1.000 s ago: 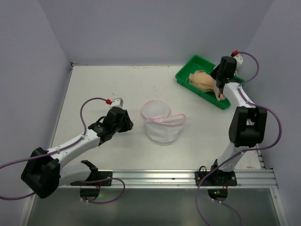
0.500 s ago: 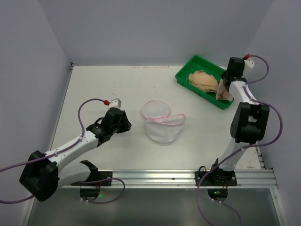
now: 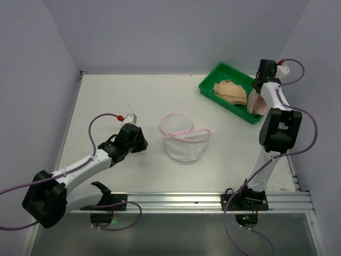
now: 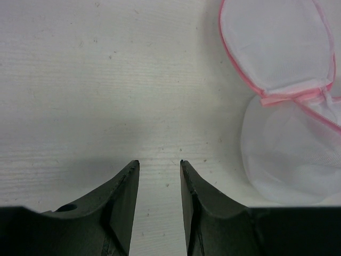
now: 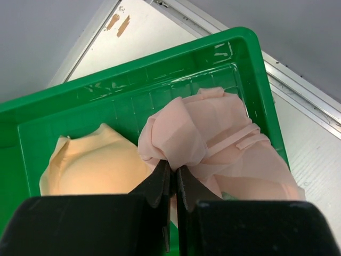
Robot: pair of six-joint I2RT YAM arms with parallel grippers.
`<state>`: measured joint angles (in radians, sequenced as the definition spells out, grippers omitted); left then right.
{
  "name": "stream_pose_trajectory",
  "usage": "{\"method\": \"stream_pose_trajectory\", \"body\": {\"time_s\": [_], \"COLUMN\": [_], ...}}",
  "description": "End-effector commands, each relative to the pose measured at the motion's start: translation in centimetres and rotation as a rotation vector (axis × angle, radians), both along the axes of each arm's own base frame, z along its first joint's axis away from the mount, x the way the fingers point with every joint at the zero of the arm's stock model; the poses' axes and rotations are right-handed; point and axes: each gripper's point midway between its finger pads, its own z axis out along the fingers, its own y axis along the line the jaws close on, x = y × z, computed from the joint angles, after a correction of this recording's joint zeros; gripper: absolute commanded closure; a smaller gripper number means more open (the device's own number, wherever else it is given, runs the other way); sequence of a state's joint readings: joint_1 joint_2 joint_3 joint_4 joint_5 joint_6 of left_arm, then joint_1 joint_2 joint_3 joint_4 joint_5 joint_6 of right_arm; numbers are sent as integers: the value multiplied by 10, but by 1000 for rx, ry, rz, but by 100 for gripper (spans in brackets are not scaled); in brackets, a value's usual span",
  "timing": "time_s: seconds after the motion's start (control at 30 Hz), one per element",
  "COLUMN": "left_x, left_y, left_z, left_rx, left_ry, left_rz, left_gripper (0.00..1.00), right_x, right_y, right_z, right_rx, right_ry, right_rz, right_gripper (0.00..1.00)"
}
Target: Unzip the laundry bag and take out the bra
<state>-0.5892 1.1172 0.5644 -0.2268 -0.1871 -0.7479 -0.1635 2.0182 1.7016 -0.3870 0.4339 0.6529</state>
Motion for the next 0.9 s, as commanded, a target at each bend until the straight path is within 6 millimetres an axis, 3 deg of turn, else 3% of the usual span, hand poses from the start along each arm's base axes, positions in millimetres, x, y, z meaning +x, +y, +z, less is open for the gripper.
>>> {"method": "stream_pose_trajectory", "body": {"time_s": [0.0, 0.13, 0.37, 0.43, 0.47, 0.57, 0.73, 0.87], "left_x": [4, 4, 3, 2, 2, 1, -2, -3], "left_y": [5, 8, 9, 11, 12, 15, 20, 20], "left_z": [3, 3, 5, 6, 7, 10, 9, 7], "left_rx": [9, 18, 14, 17, 17, 23, 29, 27], "left_ry": [-25, -28, -31, -31, -35, -43, -44, -38], "left_rz": [20, 29, 32, 36, 39, 51, 62, 61], "left_gripper": [60, 60, 60, 60, 59, 60, 60, 60], "right_x": [5, 28, 65, 75, 79, 84, 73, 47], "right_y": [9, 56, 139, 158, 165, 167, 121, 81], "right_z": [4, 28, 99, 100, 114, 111, 97, 60], "right_rx": [28, 83, 174, 204, 217, 241, 158, 105], "right_ry": [2, -116, -353, -368, -394, -397, -358, -261], "right_rz": [10, 230, 564, 627, 655, 643, 462, 299], "right_gripper": [100, 100, 100, 100, 100, 100, 100, 100]}}
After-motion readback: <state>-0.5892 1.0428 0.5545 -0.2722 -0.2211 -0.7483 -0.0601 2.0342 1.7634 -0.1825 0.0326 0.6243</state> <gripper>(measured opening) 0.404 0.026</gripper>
